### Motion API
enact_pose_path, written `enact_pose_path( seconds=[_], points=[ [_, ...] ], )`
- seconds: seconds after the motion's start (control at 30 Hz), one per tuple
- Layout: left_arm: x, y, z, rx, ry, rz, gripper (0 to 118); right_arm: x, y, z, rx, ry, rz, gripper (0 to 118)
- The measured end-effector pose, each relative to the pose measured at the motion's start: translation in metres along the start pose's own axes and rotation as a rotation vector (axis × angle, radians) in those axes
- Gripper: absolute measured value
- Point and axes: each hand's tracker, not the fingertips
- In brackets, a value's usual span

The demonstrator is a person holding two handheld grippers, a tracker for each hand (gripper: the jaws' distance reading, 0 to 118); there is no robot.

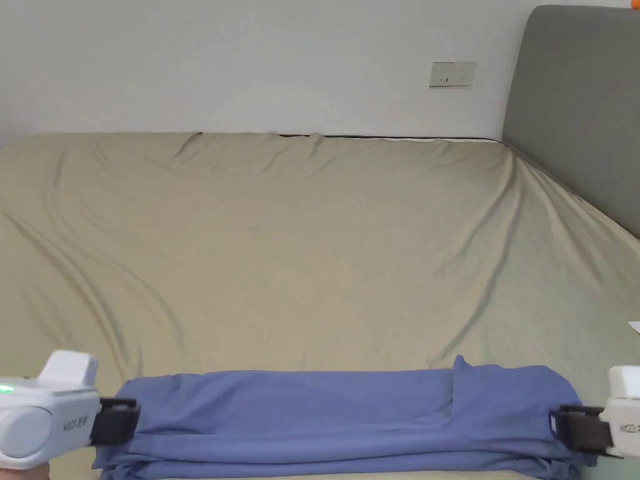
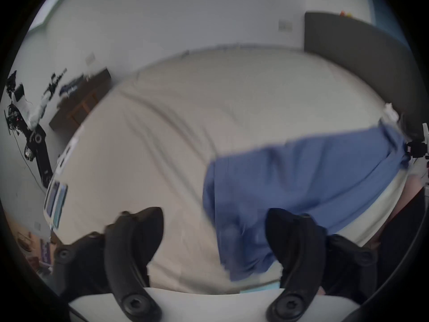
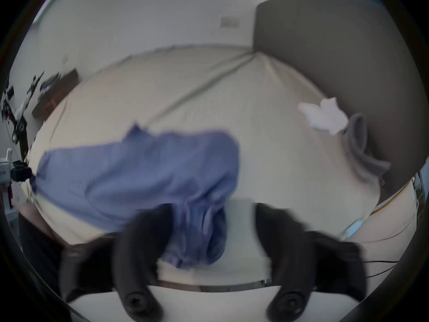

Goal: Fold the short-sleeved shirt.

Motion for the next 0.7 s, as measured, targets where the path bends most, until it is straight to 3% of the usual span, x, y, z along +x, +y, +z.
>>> enact_pose_path(
  seconds=[0.1, 0.2, 0.27, 0.33, 0.37, 0.4, 0.43, 0.47, 0.5, 0.53, 0.7],
  points=[
    [-0.001, 0.036, 0.040, 0.246, -0.019, 0.144, 93, -0.014, 0.028, 0.042, 0.297, -0.044, -0.009, 101],
    [0.027, 0.062, 0.094, 0.486, -0.001, 0.265, 93, -0.035, 0.050, 0.055, 0.503, -0.015, -0.116, 101],
    [0.041, 0.070, 0.104, 0.635, 0.000, 0.279, 93, -0.060, 0.058, 0.060, 0.625, -0.051, -0.106, 101],
    [0.057, 0.069, 0.110, 0.726, 0.011, 0.264, 88, -0.079, 0.058, 0.055, 0.742, -0.064, -0.044, 97],
    [0.065, 0.067, 0.111, 0.739, 0.007, 0.237, 76, -0.089, 0.056, 0.054, 0.774, -0.070, -0.014, 86],
    [0.063, 0.065, 0.099, 0.741, 0.008, 0.213, 55, -0.096, 0.054, 0.053, 0.842, -0.080, 0.063, 63],
    [0.068, 0.062, 0.096, 0.732, 0.013, 0.197, 15, -0.103, 0.051, 0.051, 0.850, -0.057, 0.108, 12],
    [0.072, 0.054, 0.090, 0.722, 0.013, 0.175, 0, -0.109, 0.048, 0.046, 0.811, -0.058, 0.127, 0],
    [0.073, 0.046, 0.088, 0.711, 0.029, 0.160, 0, -0.112, 0.042, 0.042, 0.791, -0.090, 0.176, 0],
    [0.076, 0.041, 0.079, 0.692, 0.020, 0.146, 0, -0.112, 0.040, 0.039, 0.857, -0.043, 0.254, 0],
    [0.071, 0.031, 0.064, 0.601, -0.002, 0.090, 0, -0.116, 0.033, 0.030, 0.711, -0.005, 0.141, 0]
  ],
)
